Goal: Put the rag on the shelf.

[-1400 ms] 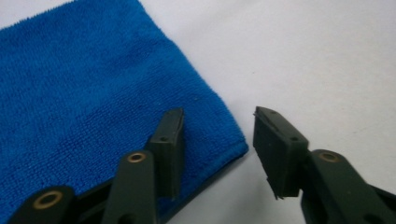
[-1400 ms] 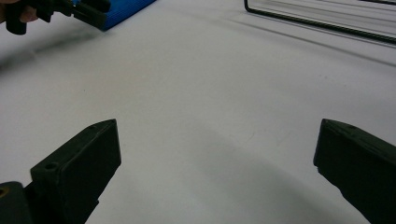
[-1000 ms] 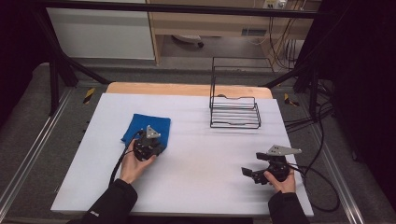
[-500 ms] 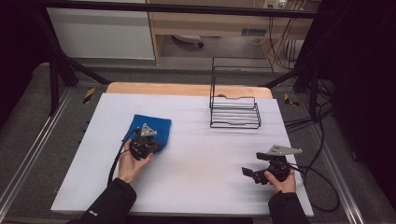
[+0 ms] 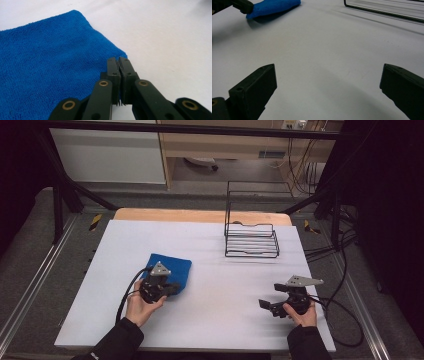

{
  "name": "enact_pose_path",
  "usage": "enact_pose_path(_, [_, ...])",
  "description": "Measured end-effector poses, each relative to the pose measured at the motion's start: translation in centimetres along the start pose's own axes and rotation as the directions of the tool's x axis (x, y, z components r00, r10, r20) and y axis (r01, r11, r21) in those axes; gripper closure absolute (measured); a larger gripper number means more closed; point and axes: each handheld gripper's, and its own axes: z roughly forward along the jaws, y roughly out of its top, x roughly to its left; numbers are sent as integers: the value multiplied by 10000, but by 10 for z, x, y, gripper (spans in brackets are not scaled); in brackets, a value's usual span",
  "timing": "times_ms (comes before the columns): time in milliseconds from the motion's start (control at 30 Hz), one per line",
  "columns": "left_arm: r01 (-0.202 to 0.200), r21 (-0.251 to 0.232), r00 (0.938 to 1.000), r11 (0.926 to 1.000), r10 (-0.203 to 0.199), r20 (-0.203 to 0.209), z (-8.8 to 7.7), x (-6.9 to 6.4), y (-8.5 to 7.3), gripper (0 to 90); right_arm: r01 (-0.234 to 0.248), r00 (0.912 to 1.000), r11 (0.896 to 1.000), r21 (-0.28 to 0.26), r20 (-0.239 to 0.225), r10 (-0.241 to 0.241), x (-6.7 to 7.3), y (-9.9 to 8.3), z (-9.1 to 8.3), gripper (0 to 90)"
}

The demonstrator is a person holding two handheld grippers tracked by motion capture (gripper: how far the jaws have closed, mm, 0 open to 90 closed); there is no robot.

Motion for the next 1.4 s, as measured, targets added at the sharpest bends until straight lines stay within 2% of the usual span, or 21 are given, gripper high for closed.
enact_pose_path(33, [-81, 21, 9999, 10000, 80, 141, -1, -8, -1, 876, -2, 10000, 10000, -3, -5, 2, 0, 0, 0, 15])
enact_pose_path(167, [-220, 32, 9992, 9998, 219, 342, -1, -21, -2, 876, 19, 10000, 10000, -10, -13, -19, 0, 0, 0, 15])
enact_pose_path(233, [-271, 43, 9974, 9996, 267, 666, 0, -33, -2, 876, 8, 10000, 10000, 0, -14, -8, 0, 0, 0, 16])
enact_pose_path(300, [-462, 114, 9970, 9989, 454, 626, 2, -40, -3, 876, 4, 10000, 10000, 6, -13, -4, 0, 0, 0, 16])
enact_pose_path(400, [-608, 207, 9974, 9979, 599, 409, 4, -42, -3, 876, 39, 10000, 10000, 0, -22, -39, 0, 0, 0, 16])
enact_pose_path(467, [-493, 237, 9977, 9985, 481, 475, 6, -40, -4, 876, 36, 10000, 10000, 2, -28, -36, 0, 0, 0, 16])
enact_pose_path(567, [-696, 354, 9973, 9969, 687, 272, 10, -39, -7, 874, 22, 10000, 10000, 7, -28, -22, 0, 0, 0, 16])
enact_pose_path(633, [-698, 569, 9968, 9959, 674, 426, 14, -37, -9, 862, 32, 10000, 10000, 4, -33, -32, 0, 0, 0, 16])
enact_pose_path(700, [-754, 584, 9957, 9954, 720, 591, 14, -36, -11, 817, 25, 10000, 10000, 11, -38, -25, 0, 0, 0, 16])
enact_pose_path(767, [-756, 523, 9956, 9958, 724, 598, 12, -36, -11, 686, 33, 10000, 10000, -22, -24, -33, 0, 0, 0, 16])
enact_pose_path(867, [-744, 206, 9964, 9970, 734, 426, -3, -31, -7, 541, 67, 10000, 10000, -33, -24, -68, 2, 1, 0, 17])
enact_pose_path(900, [-601, -22, 9980, 9982, 601, 218, -14, -23, -7, 506, 66, 10000, 10000, -23, -23, -66, 2, 1, 1, 17])
enact_pose_path(933, [-601, -22, 9980, 9982, 601, 218, -14, -23, -7, 477, 72, 10000, 10000, -20, -24, -72, 2, 1, 1, 17])
enact_pose_path(1000, [-366, -173, 9989, 9992, 361, -284, -30, -6, -11, 437, 21, 10000, 10000, 4, -17, -21, 3, 1, 2, 17])
enact_pose_path(1033, [-366, -173, 9989, 9992, 361, -284, -30, -6, -11, 428, 21, 10000, 10000, 4, -17, -21, 3, 1, 2, 17])
enact_pose_path(1067, [-19, -163, 9981, 9999, 10, -609, -37, 6, -18, 417, 50, 10000, 10000, 4, 3, -50, 4, 2, 3, 17])
enact_pose_path(1167, [503, -22, 9924, 9987, -502, -1128, -44, 26, -31, 413, -21, 10000, 10000, 12, 80, 21, 9, 4, 6, 17])
enact_pose_path(1233, [659, 40, 9900, 9978, -649, -1256, -45, 31, -35, 419, 51, 10000, 10000, -1, 78, -51, 13, 6, 9, 15])
enact_pose_path(1267, [975, 126, 9865, 9952, -949, -1334, -47, 40, -44, 432, 56, 9999, 10000, 28, 83, -56, 15, 8, 11, 14])
enact_pose_path(1367, [1195, 254, 9854, 9925, -1154, -1248, -47, 45, -50, 481, 112, 9999, 9999, 58, 84, -113, 20, 10, 14, 11])
enact_pose_path(1400, [1244, 311, 9857, 9917, -1200, -1180, -47, 46, -52, 554, 142, 9999, 9999, 10, 10, -142, 25, 13, 18, 11])
